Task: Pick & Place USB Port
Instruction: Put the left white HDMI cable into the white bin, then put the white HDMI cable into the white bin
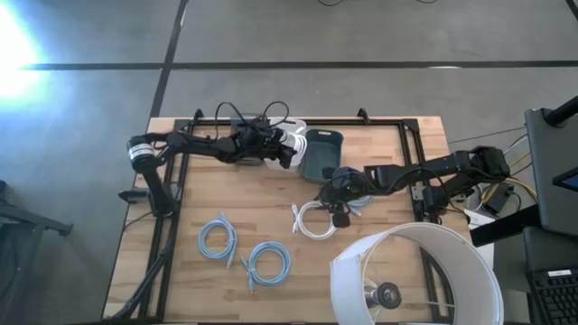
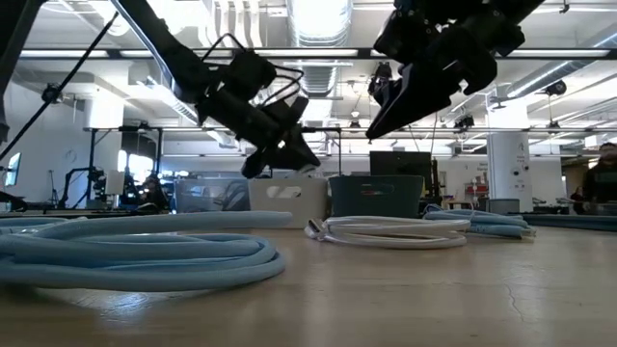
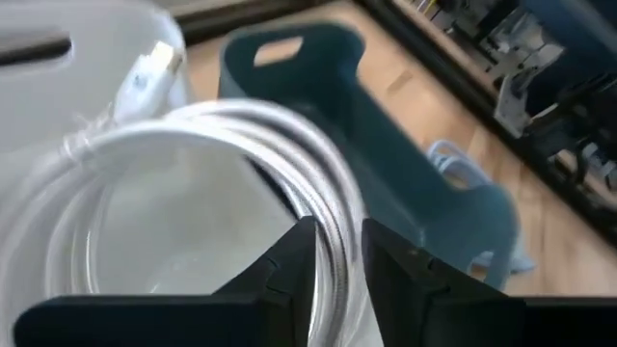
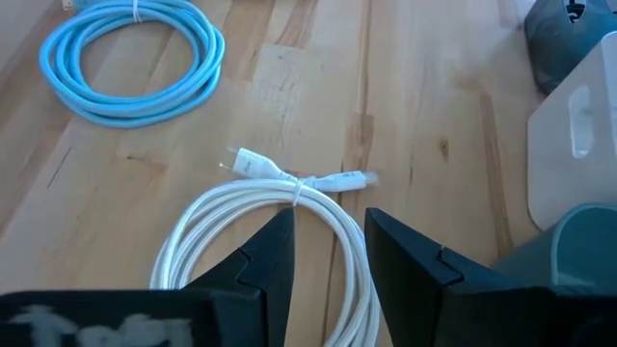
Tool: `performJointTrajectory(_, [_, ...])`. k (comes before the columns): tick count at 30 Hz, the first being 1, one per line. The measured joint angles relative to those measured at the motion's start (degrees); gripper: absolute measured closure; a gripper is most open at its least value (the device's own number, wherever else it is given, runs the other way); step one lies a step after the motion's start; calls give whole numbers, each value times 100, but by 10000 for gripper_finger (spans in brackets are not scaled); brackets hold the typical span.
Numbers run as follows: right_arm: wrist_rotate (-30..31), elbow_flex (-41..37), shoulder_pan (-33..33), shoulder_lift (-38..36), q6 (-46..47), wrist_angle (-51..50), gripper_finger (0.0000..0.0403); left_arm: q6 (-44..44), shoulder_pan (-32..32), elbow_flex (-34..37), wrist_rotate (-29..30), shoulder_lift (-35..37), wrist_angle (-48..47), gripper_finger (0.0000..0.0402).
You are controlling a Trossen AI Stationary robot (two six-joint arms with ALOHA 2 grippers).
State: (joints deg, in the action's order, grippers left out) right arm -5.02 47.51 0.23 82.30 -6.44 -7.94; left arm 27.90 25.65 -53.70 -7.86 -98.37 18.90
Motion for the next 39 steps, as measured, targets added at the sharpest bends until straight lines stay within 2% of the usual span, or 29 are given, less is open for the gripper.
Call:
performJointTrajectory(8, [-1, -63, 0, 0, -2, -13, 273, -24, 10, -79, -174, 761, -215, 307])
performJointTrajectory(14, [0, -132, 0, 0, 0, -22, 280, -497, 10, -50, -109, 1208, -685, 307])
performJointTrajectory(20, [-2, -145, 0, 0, 28, -18, 279, -509, -108, -45, -105, 1250, -1282, 307])
performJointTrajectory(35, [70, -146, 0, 0, 279, 43, 251, -520, -1216, -43, -109, 1229, -1220, 307])
performJointTrajectory(39, [68, -210, 2, 143, 212, 422, 239, -533, -1487, -41, -108, 1229, -1197, 307])
